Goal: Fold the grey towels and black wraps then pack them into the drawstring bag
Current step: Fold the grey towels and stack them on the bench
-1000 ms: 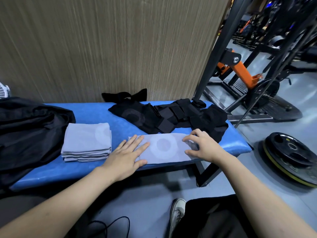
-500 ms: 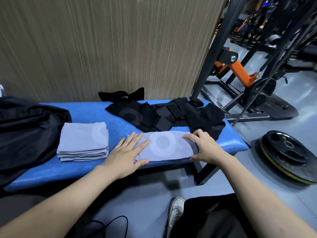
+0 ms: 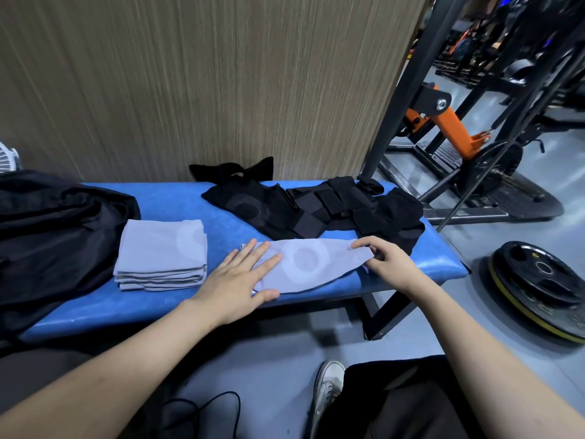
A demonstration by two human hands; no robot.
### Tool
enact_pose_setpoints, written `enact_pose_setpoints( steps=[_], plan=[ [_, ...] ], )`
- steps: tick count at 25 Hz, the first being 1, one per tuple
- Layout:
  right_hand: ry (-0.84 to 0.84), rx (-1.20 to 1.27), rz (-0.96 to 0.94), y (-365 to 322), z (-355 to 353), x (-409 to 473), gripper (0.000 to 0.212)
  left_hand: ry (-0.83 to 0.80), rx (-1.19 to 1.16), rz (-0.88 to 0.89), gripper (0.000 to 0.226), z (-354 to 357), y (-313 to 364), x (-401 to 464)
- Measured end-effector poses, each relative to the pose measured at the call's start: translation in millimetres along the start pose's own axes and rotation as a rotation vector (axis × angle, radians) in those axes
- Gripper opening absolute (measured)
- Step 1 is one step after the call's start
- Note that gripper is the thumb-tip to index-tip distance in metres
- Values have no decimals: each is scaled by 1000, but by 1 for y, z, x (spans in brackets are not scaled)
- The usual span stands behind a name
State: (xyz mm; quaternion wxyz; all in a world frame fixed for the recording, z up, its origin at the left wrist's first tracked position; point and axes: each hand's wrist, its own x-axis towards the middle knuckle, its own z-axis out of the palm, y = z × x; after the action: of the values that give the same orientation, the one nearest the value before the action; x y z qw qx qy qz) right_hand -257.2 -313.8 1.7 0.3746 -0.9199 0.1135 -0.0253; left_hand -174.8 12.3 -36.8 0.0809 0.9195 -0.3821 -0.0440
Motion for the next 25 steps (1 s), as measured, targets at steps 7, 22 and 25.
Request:
enact_pose_setpoints(
  steps=[7,22,25],
  plan=[
    [157,0,80,-6,-12,-3,12,11,-25,3,85,-1,2,1],
    [190,110,-148,-19,-13,-5,49,127,-200,-86,61,-2,1,-1],
    [159,87,-237,-34,-2,2,55,179,-208,-94,60,-5,2,-1]
  ],
)
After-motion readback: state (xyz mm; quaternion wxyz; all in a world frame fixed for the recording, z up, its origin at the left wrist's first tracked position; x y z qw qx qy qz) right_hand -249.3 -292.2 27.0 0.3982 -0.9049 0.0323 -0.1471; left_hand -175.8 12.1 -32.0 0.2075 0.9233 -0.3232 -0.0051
